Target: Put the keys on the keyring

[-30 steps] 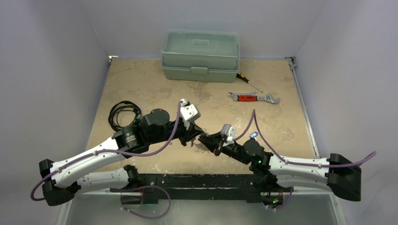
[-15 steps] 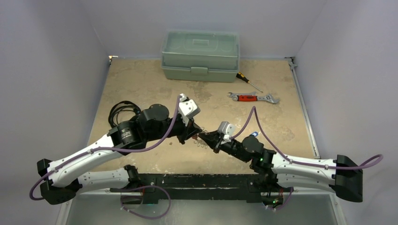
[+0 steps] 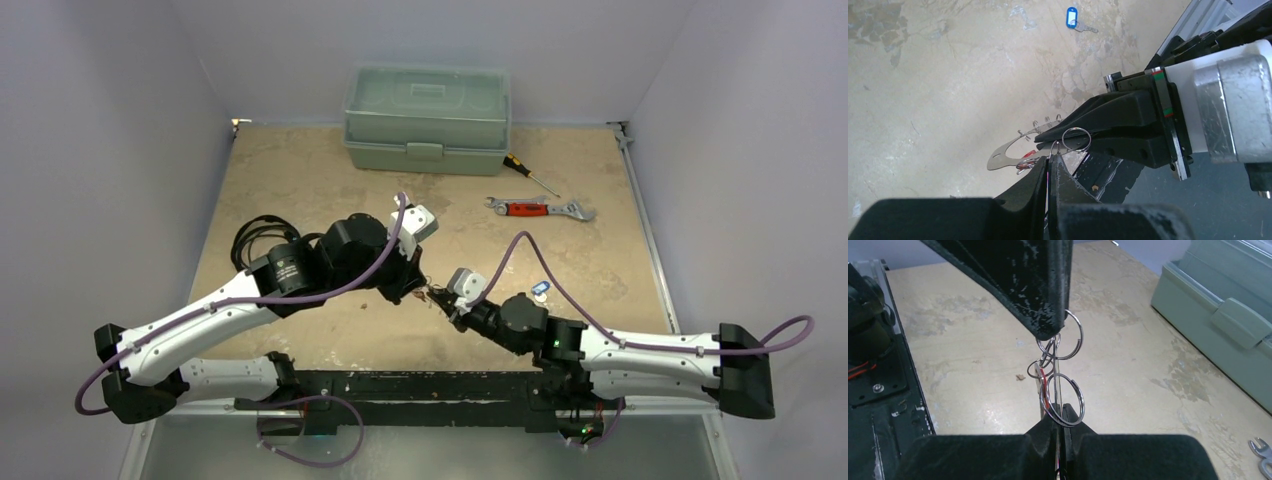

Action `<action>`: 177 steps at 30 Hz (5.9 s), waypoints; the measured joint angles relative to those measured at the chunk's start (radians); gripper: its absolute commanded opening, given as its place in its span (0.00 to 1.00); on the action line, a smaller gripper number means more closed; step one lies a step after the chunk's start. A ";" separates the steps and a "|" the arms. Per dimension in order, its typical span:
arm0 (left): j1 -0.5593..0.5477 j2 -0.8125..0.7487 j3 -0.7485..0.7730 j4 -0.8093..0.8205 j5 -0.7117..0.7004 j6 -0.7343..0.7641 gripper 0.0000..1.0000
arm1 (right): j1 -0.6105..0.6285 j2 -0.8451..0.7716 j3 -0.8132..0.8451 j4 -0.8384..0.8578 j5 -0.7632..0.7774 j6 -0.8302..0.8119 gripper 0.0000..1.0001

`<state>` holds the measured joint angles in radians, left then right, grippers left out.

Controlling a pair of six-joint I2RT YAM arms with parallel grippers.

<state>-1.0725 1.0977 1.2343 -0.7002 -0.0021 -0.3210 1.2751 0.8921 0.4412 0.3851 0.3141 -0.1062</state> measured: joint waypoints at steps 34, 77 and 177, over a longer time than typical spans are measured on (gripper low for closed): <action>0.012 0.079 0.037 -0.158 0.119 -0.148 0.00 | 0.055 -0.027 0.021 -0.049 0.007 -0.061 0.63; 0.012 0.091 0.051 -0.230 0.183 -0.248 0.00 | 0.062 -0.017 0.018 -0.010 -0.201 -0.045 0.00; 0.032 -0.281 -0.463 0.161 -0.805 0.100 0.98 | -0.076 0.531 0.120 -0.153 -0.266 0.764 0.45</action>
<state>-1.0409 0.8165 0.7712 -0.5392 -0.8066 -0.2211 1.1995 1.4231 0.5610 0.2321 0.0486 0.6575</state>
